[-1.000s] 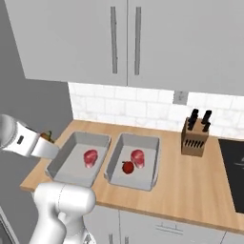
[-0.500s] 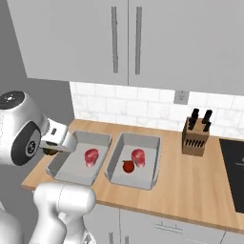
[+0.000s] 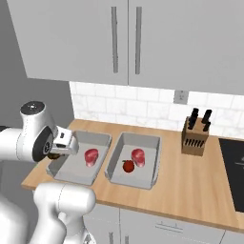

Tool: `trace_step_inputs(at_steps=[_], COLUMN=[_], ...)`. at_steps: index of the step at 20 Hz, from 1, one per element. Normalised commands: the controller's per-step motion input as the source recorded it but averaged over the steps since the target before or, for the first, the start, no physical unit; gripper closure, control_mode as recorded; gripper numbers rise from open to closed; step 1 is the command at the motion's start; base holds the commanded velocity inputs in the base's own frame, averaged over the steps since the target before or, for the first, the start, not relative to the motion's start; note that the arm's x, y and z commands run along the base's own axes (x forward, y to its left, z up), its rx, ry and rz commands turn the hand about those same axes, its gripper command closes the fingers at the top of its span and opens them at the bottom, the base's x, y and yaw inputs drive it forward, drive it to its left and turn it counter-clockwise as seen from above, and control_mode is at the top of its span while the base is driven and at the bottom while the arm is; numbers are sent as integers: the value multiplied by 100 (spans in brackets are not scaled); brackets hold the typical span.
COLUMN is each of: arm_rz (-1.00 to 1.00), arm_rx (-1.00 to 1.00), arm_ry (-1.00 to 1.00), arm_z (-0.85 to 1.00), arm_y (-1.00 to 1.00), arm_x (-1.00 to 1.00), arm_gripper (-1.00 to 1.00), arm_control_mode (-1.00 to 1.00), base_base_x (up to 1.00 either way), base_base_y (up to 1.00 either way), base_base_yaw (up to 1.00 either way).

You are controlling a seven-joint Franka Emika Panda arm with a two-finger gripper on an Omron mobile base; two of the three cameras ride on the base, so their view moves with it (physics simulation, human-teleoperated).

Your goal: Place one bell pepper and one steak in each tupperware on the nearby counter, to pack two identical lunches.

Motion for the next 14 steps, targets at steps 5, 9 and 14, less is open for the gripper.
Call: trace_step_inputs(at_steps=[5,9,14], arm_rz=[5,6,5], arm_rx=[0,0,0], arm_ry=[8,1,0], arm_z=[-35,-54,-58], arm_y=[0,0,0], arm_x=[67,63,46], arm_gripper=[100,100,100], arm_control_mode=[-100,-100,-100], base_base_x=[0,0,0], base_base_y=[0,0,0], base_base_yaw=[0,0,0])
